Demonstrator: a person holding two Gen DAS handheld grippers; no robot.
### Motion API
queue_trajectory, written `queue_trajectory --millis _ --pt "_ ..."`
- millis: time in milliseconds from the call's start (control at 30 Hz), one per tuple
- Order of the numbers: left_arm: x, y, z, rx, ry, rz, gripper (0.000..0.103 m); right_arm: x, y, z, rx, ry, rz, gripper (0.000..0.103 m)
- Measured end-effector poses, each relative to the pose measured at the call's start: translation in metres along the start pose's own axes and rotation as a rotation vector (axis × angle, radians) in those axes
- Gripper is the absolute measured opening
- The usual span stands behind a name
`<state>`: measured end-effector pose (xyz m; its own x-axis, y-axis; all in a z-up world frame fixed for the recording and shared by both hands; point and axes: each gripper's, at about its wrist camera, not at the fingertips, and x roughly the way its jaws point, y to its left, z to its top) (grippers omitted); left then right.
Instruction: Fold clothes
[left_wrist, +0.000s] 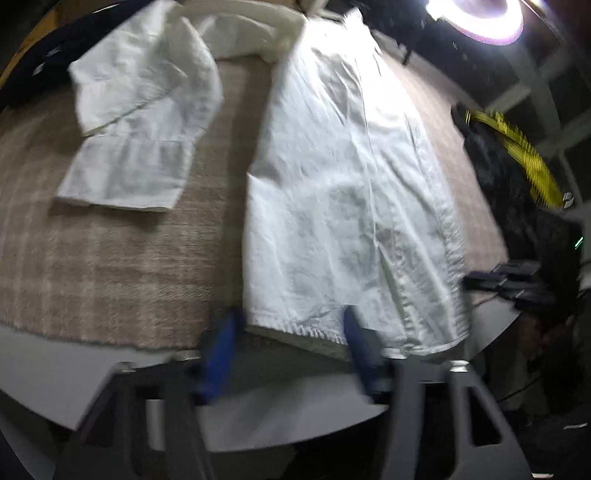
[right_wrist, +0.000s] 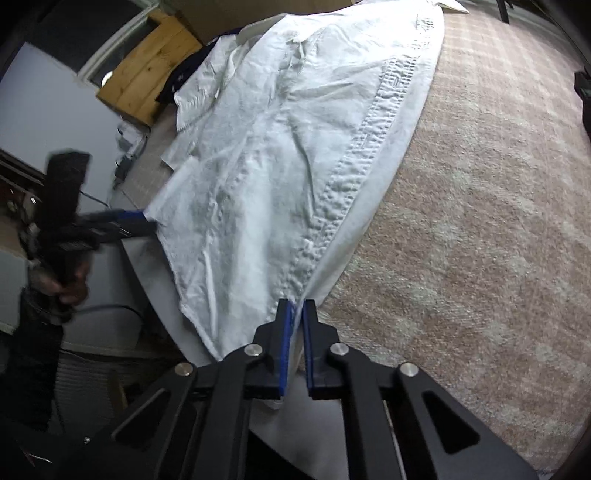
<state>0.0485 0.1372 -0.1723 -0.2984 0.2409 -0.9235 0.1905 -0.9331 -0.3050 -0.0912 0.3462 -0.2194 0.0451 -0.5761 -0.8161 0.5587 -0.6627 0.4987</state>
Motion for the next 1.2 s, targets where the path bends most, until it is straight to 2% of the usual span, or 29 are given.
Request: queue_trajectory --millis 67,267,400,633,667,767,867,933,1000,1067,1133,1200 --pt "0.004 -0.001 -0.001 0.007 0.015 0.001 0.011 -0.004 0.001 0.004 0.034 -0.008 0.052 0.004" --pt "-0.009 0.008 -0.003 -0.014 -0.014 -0.014 0.009 -0.023 0.019 0.023 0.090 -0.066 0.181 0.004" --pt "-0.013 0.010 -0.004 -0.009 -0.023 -0.002 0.009 -0.028 0.027 0.022 0.095 -0.085 0.180 0.004" --pt "-0.002 0.004 -0.008 0.010 0.005 -0.007 0.008 -0.006 0.006 -0.006 0.132 -0.001 0.066 0.004" --pt "0.000 0.003 -0.008 0.009 0.014 -0.008 0.001 -0.003 0.002 -0.010 0.135 0.011 0.044 0.004" --pt "0.003 0.002 -0.008 0.007 0.028 -0.013 0.001 0.001 -0.002 -0.013 0.101 0.053 -0.012 0.004" --pt "-0.008 0.002 -0.007 0.008 0.021 0.006 0.006 -0.009 0.002 -0.011 0.065 0.091 -0.110 0.005" --pt "-0.021 -0.001 -0.005 0.008 -0.010 0.013 0.006 -0.030 0.009 -0.002 0.014 0.016 -0.156 0.007" --pt "-0.035 -0.009 0.000 0.028 -0.051 -0.008 0.009 -0.043 0.017 0.010 -0.030 -0.054 -0.173 0.015" --pt "-0.038 -0.019 0.009 0.056 -0.066 -0.016 0.013 -0.036 0.024 0.028 -0.062 -0.082 -0.131 0.026" --pt "-0.033 -0.030 0.019 0.093 -0.062 -0.016 0.019 -0.028 0.030 0.046 -0.095 -0.107 -0.092 0.026" --pt "-0.019 -0.035 0.027 0.113 -0.028 -0.004 0.020 -0.011 0.032 0.054 -0.140 -0.079 -0.116 0.026"
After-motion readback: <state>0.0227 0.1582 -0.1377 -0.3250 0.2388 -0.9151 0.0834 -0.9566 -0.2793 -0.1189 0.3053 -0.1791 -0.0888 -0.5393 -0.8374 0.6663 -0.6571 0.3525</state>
